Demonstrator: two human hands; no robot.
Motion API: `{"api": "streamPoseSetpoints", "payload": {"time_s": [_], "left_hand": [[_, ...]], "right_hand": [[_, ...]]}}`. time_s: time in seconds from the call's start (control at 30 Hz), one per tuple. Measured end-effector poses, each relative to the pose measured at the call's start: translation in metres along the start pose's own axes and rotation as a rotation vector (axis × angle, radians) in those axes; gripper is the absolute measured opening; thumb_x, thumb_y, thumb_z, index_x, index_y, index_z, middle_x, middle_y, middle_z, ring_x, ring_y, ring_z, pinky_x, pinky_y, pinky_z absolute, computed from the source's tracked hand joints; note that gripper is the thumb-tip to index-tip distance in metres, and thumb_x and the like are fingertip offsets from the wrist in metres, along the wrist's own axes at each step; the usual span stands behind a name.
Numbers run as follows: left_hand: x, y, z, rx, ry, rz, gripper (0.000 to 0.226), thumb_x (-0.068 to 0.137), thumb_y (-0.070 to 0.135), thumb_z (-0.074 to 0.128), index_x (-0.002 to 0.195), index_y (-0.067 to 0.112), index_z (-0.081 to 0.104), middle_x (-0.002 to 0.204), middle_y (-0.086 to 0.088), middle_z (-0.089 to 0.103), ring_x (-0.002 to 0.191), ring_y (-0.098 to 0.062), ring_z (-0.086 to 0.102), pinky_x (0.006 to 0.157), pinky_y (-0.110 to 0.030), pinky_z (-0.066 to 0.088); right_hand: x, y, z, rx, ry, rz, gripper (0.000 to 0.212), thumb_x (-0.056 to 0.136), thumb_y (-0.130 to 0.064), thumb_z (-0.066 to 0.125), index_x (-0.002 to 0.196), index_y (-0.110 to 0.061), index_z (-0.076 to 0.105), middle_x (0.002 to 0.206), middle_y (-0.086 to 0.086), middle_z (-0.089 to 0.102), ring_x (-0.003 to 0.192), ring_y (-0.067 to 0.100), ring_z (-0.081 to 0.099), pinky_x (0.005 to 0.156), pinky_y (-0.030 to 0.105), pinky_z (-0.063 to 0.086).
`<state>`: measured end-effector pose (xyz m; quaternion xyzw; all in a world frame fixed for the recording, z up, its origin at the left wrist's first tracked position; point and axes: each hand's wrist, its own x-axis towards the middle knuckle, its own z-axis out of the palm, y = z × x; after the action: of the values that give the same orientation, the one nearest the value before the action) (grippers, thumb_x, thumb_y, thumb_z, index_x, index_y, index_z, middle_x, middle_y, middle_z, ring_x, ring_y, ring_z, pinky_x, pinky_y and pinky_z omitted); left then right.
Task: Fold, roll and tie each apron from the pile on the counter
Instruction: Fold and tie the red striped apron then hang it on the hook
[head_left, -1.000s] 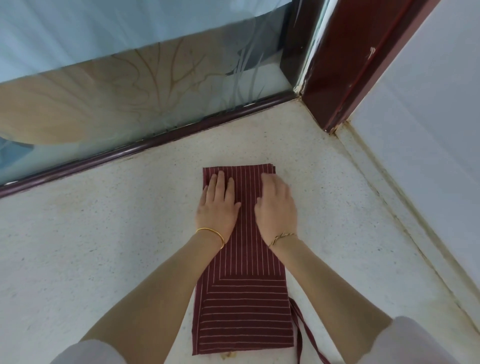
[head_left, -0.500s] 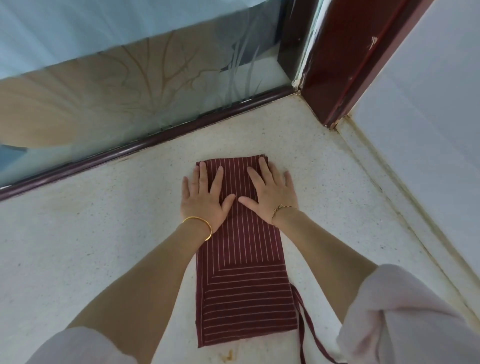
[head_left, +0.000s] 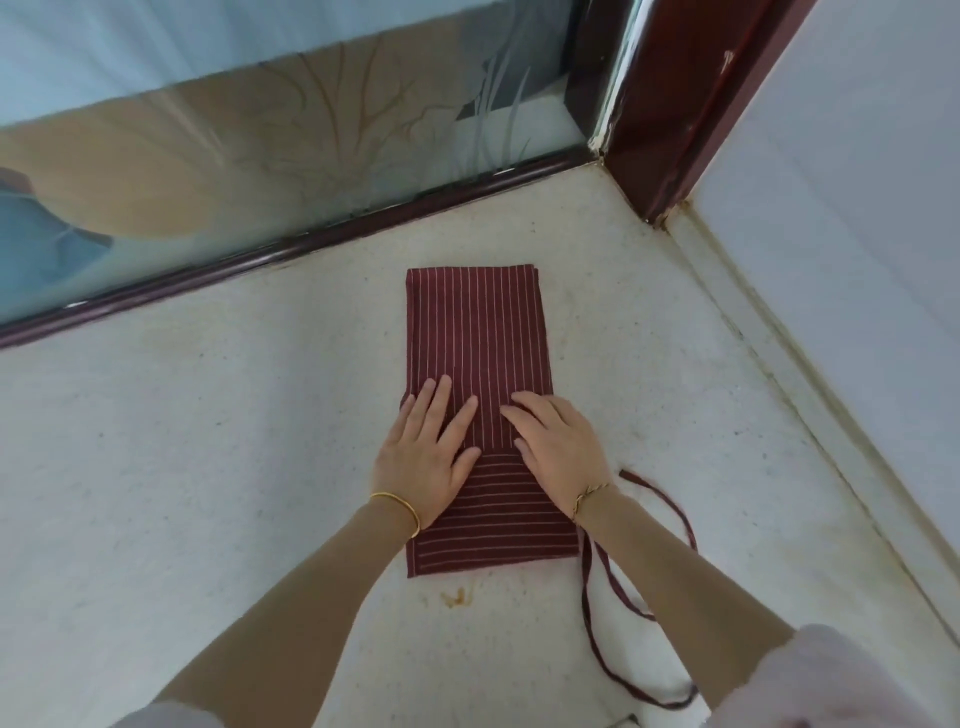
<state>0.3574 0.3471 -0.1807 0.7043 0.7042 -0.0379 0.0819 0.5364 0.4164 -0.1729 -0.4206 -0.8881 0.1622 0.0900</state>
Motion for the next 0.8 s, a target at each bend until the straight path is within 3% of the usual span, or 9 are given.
{"api": "streamPoseSetpoints", "payload": {"time_s": [0.1, 0.13, 0.2, 0.27, 0.33, 0.4, 0.43, 0.57, 0.8], "left_hand": [[0.003, -0.007, -0.007, 0.07, -0.046, 0.0, 0.066, 0.093, 0.057, 0.003, 0.15, 0.025, 0.009, 0.156, -0.01, 0.0, 0.146, -0.026, 0.004, 0.119, -0.038, 0.002], [0.003, -0.008, -0.011, 0.084, -0.04, -0.005, 0.065, 0.094, 0.057, 0.011, 0.15, 0.023, 0.008, 0.155, -0.01, -0.001, 0.146, -0.027, 0.005, 0.119, -0.038, 0.003], [0.001, -0.003, -0.028, 0.044, 0.022, 0.03, 0.061, 0.09, 0.045, 0.051, 0.141, 0.013, 0.04, 0.149, -0.016, 0.032, 0.137, -0.033, 0.032, 0.114, -0.042, 0.026], [-0.005, 0.007, -0.038, -0.055, 0.139, 0.248, 0.039, 0.079, 0.029, 0.071, 0.111, 0.01, 0.061, 0.118, -0.011, 0.058, 0.106, -0.029, 0.058, 0.089, -0.042, 0.052], [-0.016, 0.018, -0.051, -0.175, -0.069, 0.446, 0.029, 0.086, 0.035, 0.062, 0.106, 0.015, 0.056, 0.108, -0.001, 0.052, 0.093, -0.018, 0.055, 0.076, -0.031, 0.051], [-0.022, 0.025, -0.053, -0.139, -0.385, 0.453, 0.041, 0.085, 0.05, 0.058, 0.111, 0.02, 0.048, 0.111, 0.003, 0.043, 0.096, -0.014, 0.048, 0.077, -0.026, 0.045], [-0.023, 0.025, -0.051, -0.087, -0.432, 0.449, 0.048, 0.08, 0.054, 0.061, 0.112, 0.021, 0.046, 0.112, 0.004, 0.041, 0.097, -0.014, 0.045, 0.08, -0.027, 0.044], [-0.029, 0.025, -0.045, 0.029, -0.413, 0.481, 0.057, 0.074, 0.046, 0.069, 0.115, 0.017, 0.041, 0.117, -0.001, 0.038, 0.101, -0.017, 0.039, 0.087, -0.028, 0.043], [-0.032, 0.031, -0.051, 0.118, -0.44, 0.493, 0.041, 0.087, 0.028, 0.055, 0.123, 0.012, 0.042, 0.122, -0.008, 0.038, 0.101, -0.022, 0.045, 0.087, -0.034, 0.048]], "right_hand": [[0.005, 0.013, -0.007, 0.152, -0.114, 0.062, 0.041, 0.088, -0.01, 0.06, 0.129, -0.016, 0.056, 0.139, -0.002, 0.048, 0.127, 0.02, 0.041, 0.11, 0.033, 0.033], [0.007, 0.017, -0.01, 0.216, -0.163, 0.075, 0.042, 0.089, -0.008, 0.058, 0.13, -0.017, 0.055, 0.142, -0.005, 0.045, 0.13, 0.017, 0.038, 0.113, 0.031, 0.028], [0.012, 0.023, -0.016, 0.337, -0.233, 0.104, 0.043, 0.087, 0.0, 0.058, 0.127, -0.017, 0.058, 0.143, -0.004, 0.044, 0.132, 0.015, 0.039, 0.114, 0.034, 0.029], [0.015, 0.025, -0.02, 0.424, -0.269, 0.145, 0.044, 0.085, 0.007, 0.058, 0.123, -0.015, 0.06, 0.144, -0.003, 0.043, 0.132, 0.015, 0.041, 0.112, 0.029, 0.032], [0.015, 0.023, -0.026, 0.476, -0.298, 0.177, 0.044, 0.085, 0.011, 0.055, 0.122, -0.012, 0.061, 0.145, -0.002, 0.042, 0.131, 0.015, 0.042, 0.107, 0.019, 0.031], [0.016, 0.022, -0.031, 0.501, -0.317, 0.183, 0.044, 0.086, 0.015, 0.051, 0.122, -0.01, 0.06, 0.145, 0.001, 0.042, 0.13, 0.017, 0.043, 0.105, 0.016, 0.03], [0.016, 0.023, -0.034, 0.49, -0.317, 0.179, 0.044, 0.087, 0.015, 0.048, 0.122, -0.009, 0.059, 0.145, 0.002, 0.042, 0.13, 0.018, 0.043, 0.106, 0.017, 0.031], [0.019, 0.025, -0.036, 0.277, -0.309, 0.109, 0.04, 0.091, 0.011, 0.042, 0.123, -0.007, 0.06, 0.144, 0.009, 0.042, 0.133, 0.022, 0.04, 0.113, 0.032, 0.029], [0.024, 0.026, -0.04, 0.091, -0.394, 0.017, 0.06, 0.085, 0.02, 0.038, 0.134, -0.012, 0.052, 0.149, 0.006, 0.036, 0.136, 0.023, 0.033, 0.114, 0.025, 0.02]]}}
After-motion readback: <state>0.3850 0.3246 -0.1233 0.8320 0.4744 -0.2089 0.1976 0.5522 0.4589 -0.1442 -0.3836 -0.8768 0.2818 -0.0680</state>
